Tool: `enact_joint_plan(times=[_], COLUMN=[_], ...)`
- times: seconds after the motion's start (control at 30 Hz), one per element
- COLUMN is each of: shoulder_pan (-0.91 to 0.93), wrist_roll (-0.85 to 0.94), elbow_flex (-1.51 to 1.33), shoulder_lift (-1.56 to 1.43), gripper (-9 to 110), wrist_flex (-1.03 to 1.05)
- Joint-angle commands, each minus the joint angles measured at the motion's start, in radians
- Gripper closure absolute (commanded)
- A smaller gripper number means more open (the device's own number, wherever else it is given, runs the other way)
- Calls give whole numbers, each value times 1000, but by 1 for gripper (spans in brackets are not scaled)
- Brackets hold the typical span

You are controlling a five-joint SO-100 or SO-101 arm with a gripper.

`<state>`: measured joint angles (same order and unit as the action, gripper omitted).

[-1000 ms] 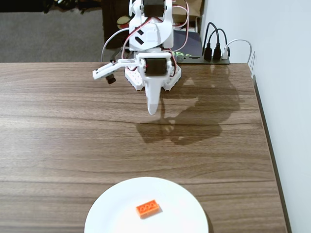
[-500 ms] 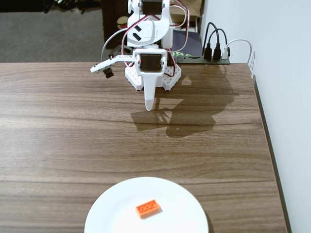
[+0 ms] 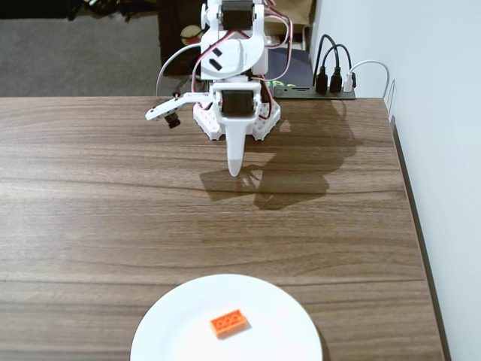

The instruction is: Grasp a lego block and put it on the plate.

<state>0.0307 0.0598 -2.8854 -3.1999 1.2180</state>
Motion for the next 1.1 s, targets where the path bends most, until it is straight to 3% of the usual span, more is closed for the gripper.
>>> enact_joint_plan(times=[0.0, 1.07], shoulder_pan=[-11, -12], wrist_roll=[11, 18], elbow_flex=[-15, -37], shoulder_lift=[-35, -91], gripper=[101, 101], wrist_flex=[5, 49])
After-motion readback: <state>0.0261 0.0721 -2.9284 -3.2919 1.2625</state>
